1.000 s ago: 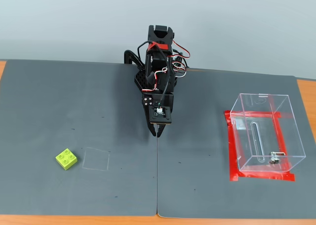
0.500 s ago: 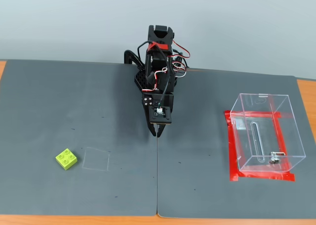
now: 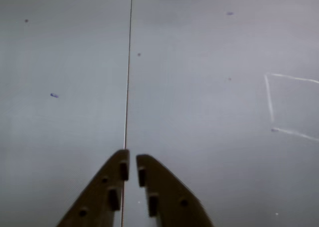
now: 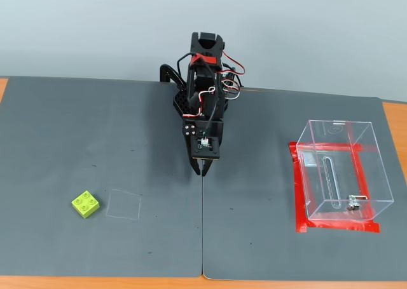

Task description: Pick the green lego block and place it into the transparent box

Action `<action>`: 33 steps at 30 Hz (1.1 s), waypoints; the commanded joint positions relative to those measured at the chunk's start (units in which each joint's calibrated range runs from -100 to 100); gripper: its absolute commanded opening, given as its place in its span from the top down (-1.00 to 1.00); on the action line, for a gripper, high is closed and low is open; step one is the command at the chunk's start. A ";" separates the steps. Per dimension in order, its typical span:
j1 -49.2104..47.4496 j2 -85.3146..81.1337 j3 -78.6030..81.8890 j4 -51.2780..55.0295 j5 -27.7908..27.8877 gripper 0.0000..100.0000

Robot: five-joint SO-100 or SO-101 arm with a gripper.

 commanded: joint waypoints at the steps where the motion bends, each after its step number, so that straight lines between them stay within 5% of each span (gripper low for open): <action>1: 0.09 -0.43 -0.27 -0.22 -0.03 0.96; 20: -0.21 0.85 -4.25 -0.04 -0.24 0.96; 33: 5.24 23.65 -22.89 0.30 -0.24 0.95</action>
